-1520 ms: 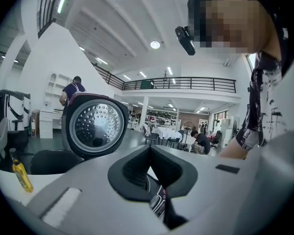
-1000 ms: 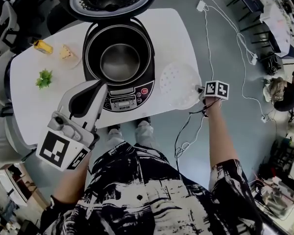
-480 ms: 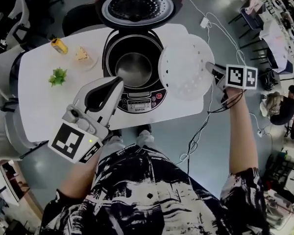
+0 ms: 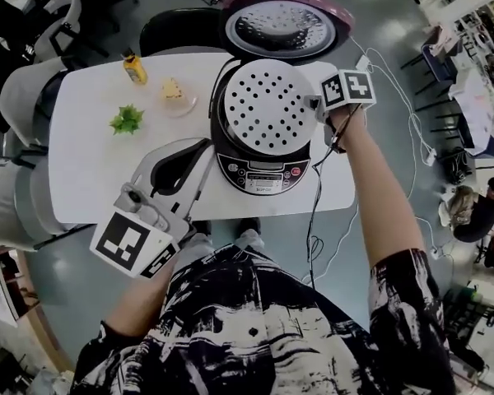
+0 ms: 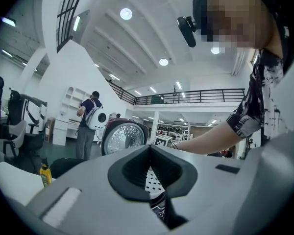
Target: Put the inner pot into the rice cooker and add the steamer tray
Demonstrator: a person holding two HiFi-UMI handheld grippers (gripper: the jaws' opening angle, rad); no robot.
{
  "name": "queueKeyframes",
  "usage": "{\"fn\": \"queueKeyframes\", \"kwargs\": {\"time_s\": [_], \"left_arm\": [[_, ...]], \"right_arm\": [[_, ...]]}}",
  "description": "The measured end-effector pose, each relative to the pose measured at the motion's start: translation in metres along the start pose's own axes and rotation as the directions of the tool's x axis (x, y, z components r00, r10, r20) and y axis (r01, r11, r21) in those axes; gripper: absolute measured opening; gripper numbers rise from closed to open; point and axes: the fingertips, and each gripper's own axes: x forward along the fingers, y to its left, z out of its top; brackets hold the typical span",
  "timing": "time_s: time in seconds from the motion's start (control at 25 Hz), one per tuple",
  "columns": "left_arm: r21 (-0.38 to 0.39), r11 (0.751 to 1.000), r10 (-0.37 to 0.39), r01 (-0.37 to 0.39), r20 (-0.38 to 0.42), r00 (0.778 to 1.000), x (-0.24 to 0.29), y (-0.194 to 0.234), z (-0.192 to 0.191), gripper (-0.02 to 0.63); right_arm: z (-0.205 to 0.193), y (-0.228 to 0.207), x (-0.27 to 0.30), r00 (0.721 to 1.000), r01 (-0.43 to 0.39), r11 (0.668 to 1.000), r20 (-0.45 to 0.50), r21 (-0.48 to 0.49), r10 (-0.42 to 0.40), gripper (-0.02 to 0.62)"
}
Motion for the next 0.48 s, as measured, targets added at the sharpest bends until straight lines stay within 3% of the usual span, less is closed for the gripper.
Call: {"fn": "queueKeyframes", "kwargs": {"time_s": [0.24,0.48], "left_arm": [[-0.013,0.998,0.058,-0.058,-0.002,0.998,-0.022,0.015,-0.005,0.005],[-0.021,0.997,0.067,-0.067,-0.001,0.998,-0.027,0.02,-0.006,0.005]], "right_arm": [[-0.009,-0.003,0.032,0.994,0.069,0.997,-0.079,-0.018,-0.07,0.005],[-0.008,-0.003,0.04,0.99,0.108,0.993,-0.086,-0.051,-0.112,0.005]]}}
